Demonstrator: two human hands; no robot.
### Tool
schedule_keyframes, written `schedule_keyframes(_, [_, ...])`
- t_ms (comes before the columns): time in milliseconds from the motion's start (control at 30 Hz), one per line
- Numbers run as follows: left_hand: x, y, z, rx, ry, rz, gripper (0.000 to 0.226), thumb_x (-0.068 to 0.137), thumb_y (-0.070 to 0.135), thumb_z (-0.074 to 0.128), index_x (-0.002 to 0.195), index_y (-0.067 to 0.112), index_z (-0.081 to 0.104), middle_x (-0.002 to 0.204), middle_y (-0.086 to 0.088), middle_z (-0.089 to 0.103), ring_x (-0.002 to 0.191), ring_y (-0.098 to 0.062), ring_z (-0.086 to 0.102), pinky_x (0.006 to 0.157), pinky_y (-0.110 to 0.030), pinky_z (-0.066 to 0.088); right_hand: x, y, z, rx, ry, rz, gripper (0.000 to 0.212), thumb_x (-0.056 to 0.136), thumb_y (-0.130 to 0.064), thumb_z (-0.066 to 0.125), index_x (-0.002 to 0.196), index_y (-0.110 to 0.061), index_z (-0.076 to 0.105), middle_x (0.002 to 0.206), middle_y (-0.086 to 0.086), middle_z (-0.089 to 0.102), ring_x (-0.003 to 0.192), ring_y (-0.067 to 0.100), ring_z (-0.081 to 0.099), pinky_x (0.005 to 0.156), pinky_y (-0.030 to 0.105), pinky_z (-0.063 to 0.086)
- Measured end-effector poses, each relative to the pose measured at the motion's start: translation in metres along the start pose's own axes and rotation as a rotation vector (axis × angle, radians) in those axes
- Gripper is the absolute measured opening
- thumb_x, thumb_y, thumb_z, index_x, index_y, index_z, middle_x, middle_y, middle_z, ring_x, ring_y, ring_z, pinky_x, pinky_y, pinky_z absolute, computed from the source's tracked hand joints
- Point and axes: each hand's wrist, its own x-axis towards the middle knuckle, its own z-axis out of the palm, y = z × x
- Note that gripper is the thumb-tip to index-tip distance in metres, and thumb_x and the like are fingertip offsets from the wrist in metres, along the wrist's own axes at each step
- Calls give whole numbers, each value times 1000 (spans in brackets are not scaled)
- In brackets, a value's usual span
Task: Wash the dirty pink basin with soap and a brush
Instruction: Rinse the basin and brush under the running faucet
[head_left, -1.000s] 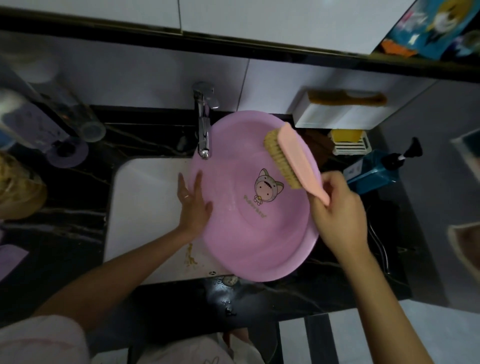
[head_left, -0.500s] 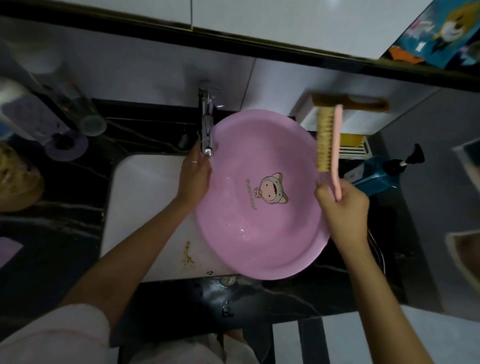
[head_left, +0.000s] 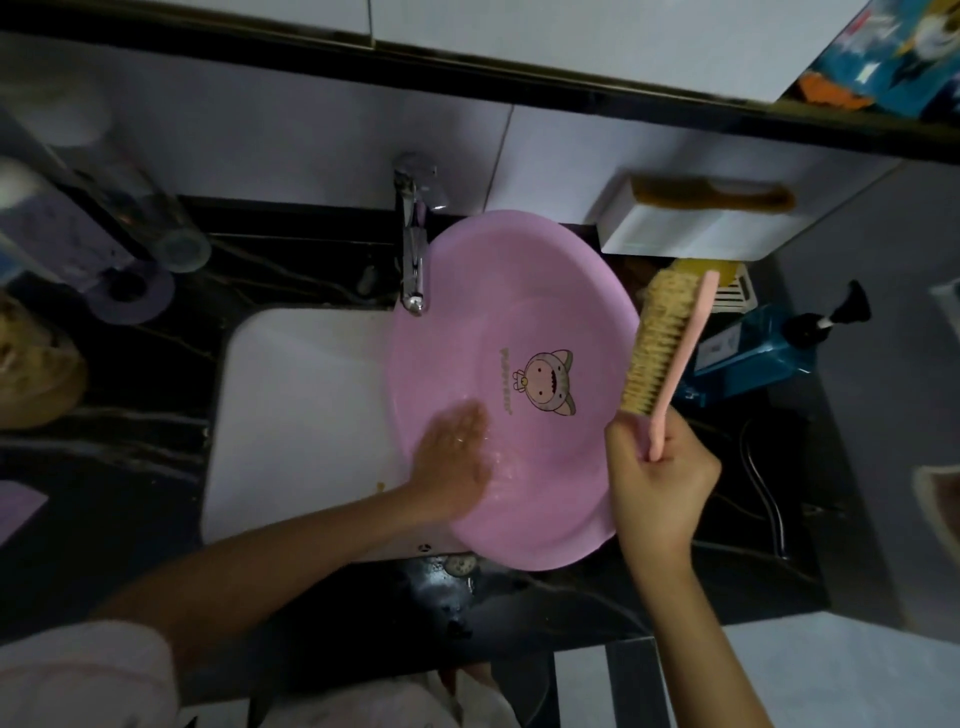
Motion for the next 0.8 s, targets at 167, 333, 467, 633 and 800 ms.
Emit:
schedule_keyframes(167, [46, -48, -44, 375, 236, 8, 70, 96, 31, 26, 143, 4, -18, 155, -13, -16, 146, -30, -2, 111, -44, -15, -3, 4, 0, -4, 14, 3, 26, 76, -34, 51, 55, -22, 41, 46, -8, 40, 43, 2, 43, 44, 8, 33])
schedule_keyframes(333, [27, -1, -19, 68, 186, -150, 71, 95, 27, 25, 143, 0, -19, 152, -21, -17, 144, -36, -6, 113, -44, -14, -5, 5, 2, -5, 58, -4, 29, 78, -27, 52, 54, -11, 46, 47, 4, 42, 44, 9, 42, 43, 11, 35])
schedule_keyframes(467, [2, 61, 0, -352, -97, -230, 67, 98, 29, 23, 145, 0, -15, 154, -21, -18, 144, -30, -16, 115, -37, -11, -6, 4, 3, -17, 77, 15, 34, 76, -25, 52, 53, -2, 44, 46, 6, 39, 43, 10, 37, 42, 14, 32])
schedule_keyframes(633, [-21, 27, -6, -123, -345, -10, 66, 99, 42, 16, 149, 8, -11, 156, -10, -17, 145, -24, -14, 116, -38, -9, -5, 6, 1, -58, 54, -4, 36, 79, -32, 51, 57, -3, 48, 48, 5, 44, 44, 11, 44, 42, 11, 34])
schedule_keyframes(800, [12, -75, -41, 255, 183, 226, 65, 83, 29, 30, 141, -1, 33, 141, -24, 43, 133, -37, 39, 115, -41, 4, -6, 6, -1, -49, 16, 0, 34, 77, -35, 50, 57, -9, 48, 48, -2, 42, 44, 5, 45, 42, 9, 34])
